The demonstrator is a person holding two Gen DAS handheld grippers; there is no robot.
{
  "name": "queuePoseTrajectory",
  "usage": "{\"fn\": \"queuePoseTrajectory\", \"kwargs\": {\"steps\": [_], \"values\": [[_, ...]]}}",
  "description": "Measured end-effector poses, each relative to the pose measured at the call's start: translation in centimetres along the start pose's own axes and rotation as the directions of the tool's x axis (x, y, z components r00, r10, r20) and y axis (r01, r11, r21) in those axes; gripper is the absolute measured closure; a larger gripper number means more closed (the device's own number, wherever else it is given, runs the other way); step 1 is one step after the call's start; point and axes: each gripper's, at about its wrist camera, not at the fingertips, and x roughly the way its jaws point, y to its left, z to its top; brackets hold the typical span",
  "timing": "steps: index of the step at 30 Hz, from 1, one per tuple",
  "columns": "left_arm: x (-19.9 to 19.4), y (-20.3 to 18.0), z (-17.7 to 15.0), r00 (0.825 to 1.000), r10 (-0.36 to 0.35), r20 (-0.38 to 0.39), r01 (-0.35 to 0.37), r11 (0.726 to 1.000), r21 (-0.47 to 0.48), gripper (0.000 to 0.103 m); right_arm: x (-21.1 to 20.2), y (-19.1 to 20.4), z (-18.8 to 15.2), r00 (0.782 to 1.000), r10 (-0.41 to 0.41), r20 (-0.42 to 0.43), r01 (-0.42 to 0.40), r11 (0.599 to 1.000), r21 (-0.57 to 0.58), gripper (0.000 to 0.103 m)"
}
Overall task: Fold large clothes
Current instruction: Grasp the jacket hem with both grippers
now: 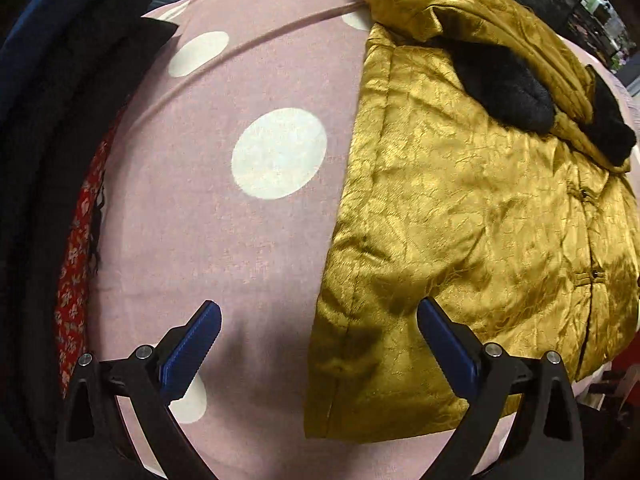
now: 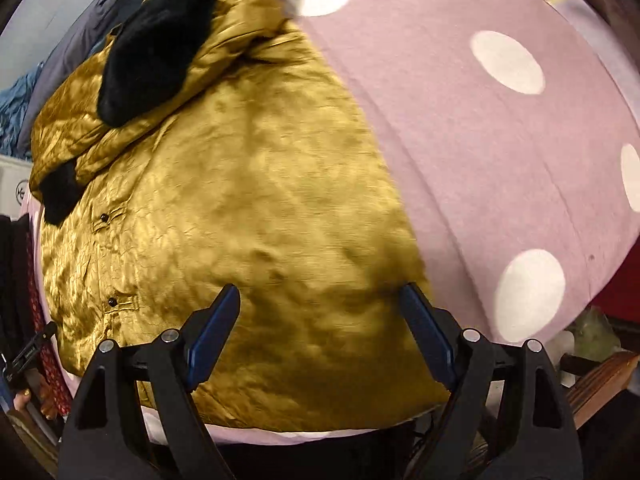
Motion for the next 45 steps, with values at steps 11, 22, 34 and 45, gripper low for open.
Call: {"fn": "queuePoseTrajectory", "kwargs": {"steps": [11, 22, 34, 45], "values": [[4.9, 2.0, 1.1, 0.983, -0.145, -0.114, 0.143, 0.989, -0.030, 0.007, 3.2, -6.8, -1.0, 0.976, 0.185, -0.112, -0.173, 0.978, 0.113, 0.021], [2.9, 0.6, -1.5, 0.975, -0.199, -0.103, 0.208, 0.975, 0.081, 0.050, 3.2, -5.6, -2.9, 0.969, 0.177, -0.175, -0.181, 0.983, -0.011, 0.054], [-1.0, -0.5, -4.9, 0.968, -0.243, -0.066, 0.250, 0.959, 0.133, 0.090, 0.0, -5.5, -3.8, 0.934, 0.280, -0.222, -0.292, 0.956, -0.019, 0.088], [-0.3, 2.0, -5.7, 0.928, -0.329, -0.173, 0.334, 0.943, 0.000, 0.090, 1.6, -6.8, -7.0, 0.908, 0.251, -0.336, -0.246, 0.968, 0.058, 0.088]]}}
